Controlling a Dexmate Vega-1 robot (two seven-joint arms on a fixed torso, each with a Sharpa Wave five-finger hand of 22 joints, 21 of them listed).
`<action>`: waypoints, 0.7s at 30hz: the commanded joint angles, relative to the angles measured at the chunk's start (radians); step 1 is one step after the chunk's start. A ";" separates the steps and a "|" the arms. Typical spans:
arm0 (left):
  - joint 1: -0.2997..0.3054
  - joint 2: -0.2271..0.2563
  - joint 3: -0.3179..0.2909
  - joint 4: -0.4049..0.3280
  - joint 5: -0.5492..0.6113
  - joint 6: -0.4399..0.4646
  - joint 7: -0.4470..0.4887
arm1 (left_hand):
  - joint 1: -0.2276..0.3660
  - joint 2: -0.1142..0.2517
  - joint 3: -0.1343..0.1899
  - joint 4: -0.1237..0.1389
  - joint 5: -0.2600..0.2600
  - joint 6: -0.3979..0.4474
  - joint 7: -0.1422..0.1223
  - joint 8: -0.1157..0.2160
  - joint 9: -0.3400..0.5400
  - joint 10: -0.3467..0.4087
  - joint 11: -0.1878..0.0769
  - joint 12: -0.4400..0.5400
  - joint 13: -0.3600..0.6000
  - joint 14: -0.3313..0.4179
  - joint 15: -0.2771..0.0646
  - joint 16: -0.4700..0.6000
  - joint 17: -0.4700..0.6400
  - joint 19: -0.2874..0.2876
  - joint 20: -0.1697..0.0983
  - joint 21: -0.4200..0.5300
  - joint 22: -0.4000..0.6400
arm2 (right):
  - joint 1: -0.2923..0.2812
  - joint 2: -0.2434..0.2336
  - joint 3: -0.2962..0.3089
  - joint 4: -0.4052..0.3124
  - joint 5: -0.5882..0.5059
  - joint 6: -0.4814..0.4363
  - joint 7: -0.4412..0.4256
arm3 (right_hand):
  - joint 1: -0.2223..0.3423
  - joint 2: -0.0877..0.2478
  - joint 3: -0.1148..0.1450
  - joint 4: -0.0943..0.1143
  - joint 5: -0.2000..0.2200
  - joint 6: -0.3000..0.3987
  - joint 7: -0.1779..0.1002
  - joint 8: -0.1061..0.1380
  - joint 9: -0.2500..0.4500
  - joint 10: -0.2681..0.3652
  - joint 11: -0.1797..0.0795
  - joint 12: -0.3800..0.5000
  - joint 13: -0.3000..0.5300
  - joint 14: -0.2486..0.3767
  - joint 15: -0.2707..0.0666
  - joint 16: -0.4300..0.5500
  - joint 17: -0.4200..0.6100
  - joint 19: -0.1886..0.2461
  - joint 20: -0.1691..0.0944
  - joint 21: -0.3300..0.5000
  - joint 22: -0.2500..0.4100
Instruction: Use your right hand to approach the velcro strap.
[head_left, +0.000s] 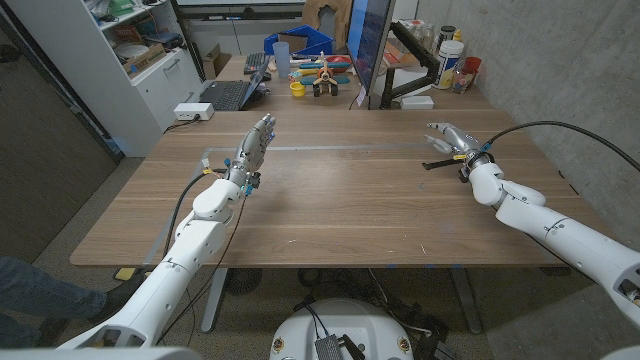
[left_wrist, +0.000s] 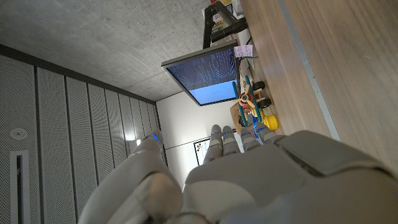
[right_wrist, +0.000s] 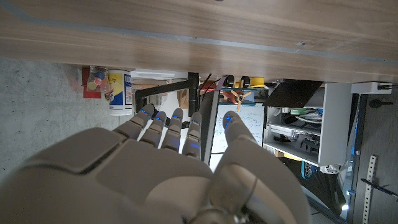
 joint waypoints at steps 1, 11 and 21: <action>-0.007 0.000 0.005 0.001 0.005 0.006 0.002 | 0.001 0.011 -0.005 -0.003 -0.001 0.007 -0.001 0.004 0.002 -0.005 -0.005 0.007 0.002 -0.009 0.001 0.004 0.005 -0.061 0.004 -0.001 0.005 | 0.013 0.010 -0.014 0.027 0.000 -0.005 0.005 | -0.005 -0.001 0.001 -0.003 -0.002 -0.007 -0.002 -0.002 0.000 0.001 0.000 0.005 0.002 0.000 -0.002 0.006 0.003 -0.006 -0.004 -0.001 0.004; -0.011 -0.006 0.007 0.009 0.004 0.012 0.004 | 0.002 0.012 -0.007 -0.003 -0.001 0.011 0.000 0.005 0.002 -0.004 -0.004 0.007 0.002 -0.009 0.001 0.004 0.005 -0.059 0.005 -0.005 0.005 | 0.025 0.022 -0.027 0.065 0.011 0.002 0.011 | -0.005 -0.001 0.002 -0.004 -0.002 -0.007 -0.002 -0.001 0.000 0.000 -0.002 0.006 0.002 0.002 -0.003 0.008 0.003 -0.007 -0.002 -0.004 0.004; -0.019 -0.011 0.011 0.015 0.009 0.014 0.005 | 0.003 0.013 -0.008 -0.004 -0.001 0.011 -0.001 0.004 0.002 -0.006 -0.005 0.006 0.002 -0.009 0.000 0.004 0.005 -0.058 0.006 -0.008 0.005 | 0.035 0.026 -0.035 0.092 0.021 0.004 0.015 | -0.006 -0.001 0.002 -0.004 -0.002 -0.006 -0.003 0.000 0.000 0.001 -0.002 0.007 0.002 0.004 -0.003 0.009 0.003 -0.006 -0.002 -0.005 0.004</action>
